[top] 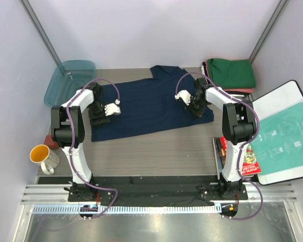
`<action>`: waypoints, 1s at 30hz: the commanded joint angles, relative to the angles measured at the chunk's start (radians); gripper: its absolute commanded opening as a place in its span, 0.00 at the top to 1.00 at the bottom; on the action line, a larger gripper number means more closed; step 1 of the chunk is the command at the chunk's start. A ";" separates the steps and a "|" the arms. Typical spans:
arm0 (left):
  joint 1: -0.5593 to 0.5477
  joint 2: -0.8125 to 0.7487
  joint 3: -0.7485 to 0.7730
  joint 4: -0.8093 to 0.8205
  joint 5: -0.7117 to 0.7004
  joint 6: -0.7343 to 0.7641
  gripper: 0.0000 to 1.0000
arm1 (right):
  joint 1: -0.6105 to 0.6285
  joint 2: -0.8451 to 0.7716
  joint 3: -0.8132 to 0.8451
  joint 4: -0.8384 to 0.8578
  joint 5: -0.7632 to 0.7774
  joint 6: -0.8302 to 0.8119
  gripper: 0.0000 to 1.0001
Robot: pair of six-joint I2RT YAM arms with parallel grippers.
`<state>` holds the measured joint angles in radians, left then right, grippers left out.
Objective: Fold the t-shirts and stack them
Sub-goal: Fold the tshirt
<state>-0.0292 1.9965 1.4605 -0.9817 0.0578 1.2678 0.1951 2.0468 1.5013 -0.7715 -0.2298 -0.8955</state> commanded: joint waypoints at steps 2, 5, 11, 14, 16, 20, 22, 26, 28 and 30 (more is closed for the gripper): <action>0.017 0.011 0.069 -0.041 0.042 0.027 0.29 | 0.012 0.000 -0.010 -0.005 0.007 0.003 0.99; 0.025 0.022 0.087 -0.055 0.043 0.034 0.31 | 0.015 0.003 -0.003 -0.002 0.010 0.004 0.99; 0.025 0.064 0.115 -0.087 0.043 0.039 0.37 | 0.021 0.012 0.023 -0.003 0.015 0.007 0.99; 0.026 0.079 0.112 -0.084 0.037 0.042 0.38 | 0.023 0.010 0.028 -0.005 0.018 0.009 0.99; 0.026 0.091 0.115 -0.078 0.036 0.036 0.42 | 0.026 0.007 0.027 -0.005 0.018 0.009 0.99; 0.025 0.100 0.123 -0.072 0.037 0.028 0.50 | 0.030 0.003 0.022 -0.006 0.018 0.012 0.99; 0.026 0.100 0.123 -0.071 0.034 0.027 0.53 | 0.032 0.000 0.017 -0.006 0.021 0.010 0.99; 0.026 0.094 0.127 -0.081 0.027 0.022 0.59 | 0.033 -0.002 0.019 -0.005 0.024 0.010 0.99; 0.026 0.088 0.129 -0.091 0.028 0.019 0.60 | 0.033 0.003 0.022 -0.006 0.024 0.010 0.99; 0.026 0.073 0.130 -0.104 0.030 0.019 0.57 | 0.033 0.003 0.023 -0.006 0.026 0.010 0.99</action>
<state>-0.0109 2.0842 1.5578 -1.0367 0.0742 1.2903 0.2161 2.0472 1.5051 -0.7727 -0.1932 -0.8913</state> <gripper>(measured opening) 0.408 0.020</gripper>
